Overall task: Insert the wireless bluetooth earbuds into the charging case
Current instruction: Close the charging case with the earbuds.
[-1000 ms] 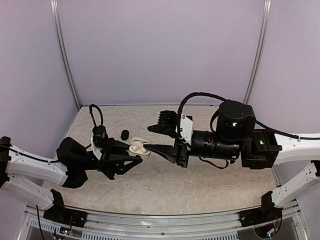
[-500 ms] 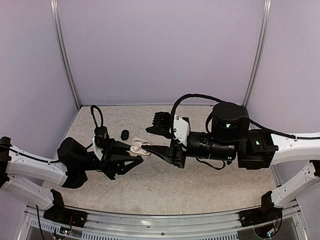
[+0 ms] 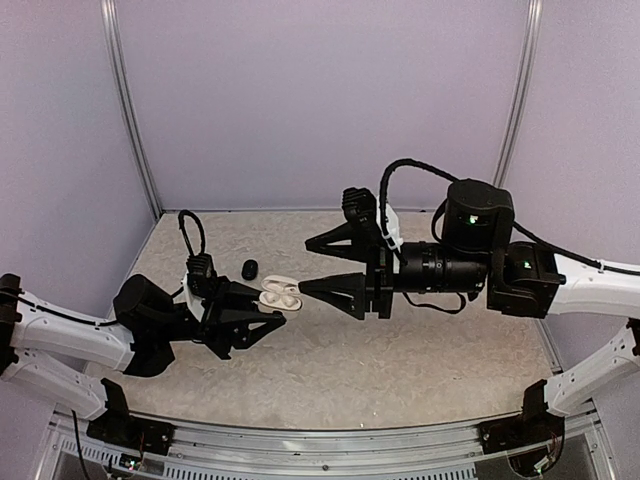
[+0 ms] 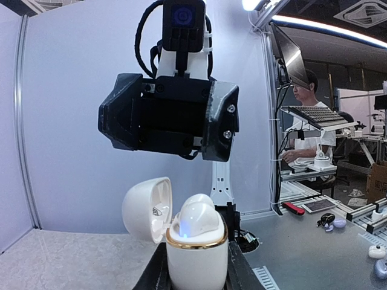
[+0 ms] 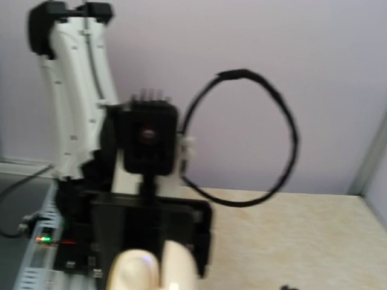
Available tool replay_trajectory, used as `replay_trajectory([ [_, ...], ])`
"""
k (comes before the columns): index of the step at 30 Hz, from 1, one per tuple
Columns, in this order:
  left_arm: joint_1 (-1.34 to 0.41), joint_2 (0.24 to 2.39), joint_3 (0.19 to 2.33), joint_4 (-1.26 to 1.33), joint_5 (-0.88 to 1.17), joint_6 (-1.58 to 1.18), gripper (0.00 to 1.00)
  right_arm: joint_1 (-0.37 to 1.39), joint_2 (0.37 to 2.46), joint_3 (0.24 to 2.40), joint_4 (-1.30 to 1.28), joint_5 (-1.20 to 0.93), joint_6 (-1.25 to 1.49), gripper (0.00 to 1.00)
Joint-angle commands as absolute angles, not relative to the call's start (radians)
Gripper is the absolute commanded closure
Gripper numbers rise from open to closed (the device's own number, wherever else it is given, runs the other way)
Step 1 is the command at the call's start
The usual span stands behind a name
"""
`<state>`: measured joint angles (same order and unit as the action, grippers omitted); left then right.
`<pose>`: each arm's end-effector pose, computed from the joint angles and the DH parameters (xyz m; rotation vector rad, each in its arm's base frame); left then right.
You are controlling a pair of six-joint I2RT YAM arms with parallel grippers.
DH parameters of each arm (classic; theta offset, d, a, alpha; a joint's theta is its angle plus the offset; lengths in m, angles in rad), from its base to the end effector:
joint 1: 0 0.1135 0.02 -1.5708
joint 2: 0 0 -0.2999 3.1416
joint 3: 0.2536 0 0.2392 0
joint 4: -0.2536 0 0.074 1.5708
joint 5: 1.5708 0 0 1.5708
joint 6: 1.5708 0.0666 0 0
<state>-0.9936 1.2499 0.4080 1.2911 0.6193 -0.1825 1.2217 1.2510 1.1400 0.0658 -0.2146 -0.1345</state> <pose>0.0985 -0.2221 0.3210 1.0209 0.8496 -1.3604 0.0898 0.2881 0.4259 -1.2047 1.2161 0.9988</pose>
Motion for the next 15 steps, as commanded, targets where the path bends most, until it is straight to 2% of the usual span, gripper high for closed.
replay_trajectory([
  [1, -0.991, 1.23, 0.423, 1.284, 0.606, -0.157, 1.0, 1.195, 1.275, 1.13, 0.093, -0.375, -0.046, 0.37],
  [11, -0.992, 1.226, 0.425, 1.28, 0.605, -0.15, 1.0, 1.167, 1.309, 1.124, 0.104, -0.419, -0.003, 0.34],
  [15, -0.992, 1.226, 0.428, 1.278, 0.601, -0.148, 1.0, 1.167, 1.33, 1.138, 0.096, -0.465, -0.002, 0.38],
])
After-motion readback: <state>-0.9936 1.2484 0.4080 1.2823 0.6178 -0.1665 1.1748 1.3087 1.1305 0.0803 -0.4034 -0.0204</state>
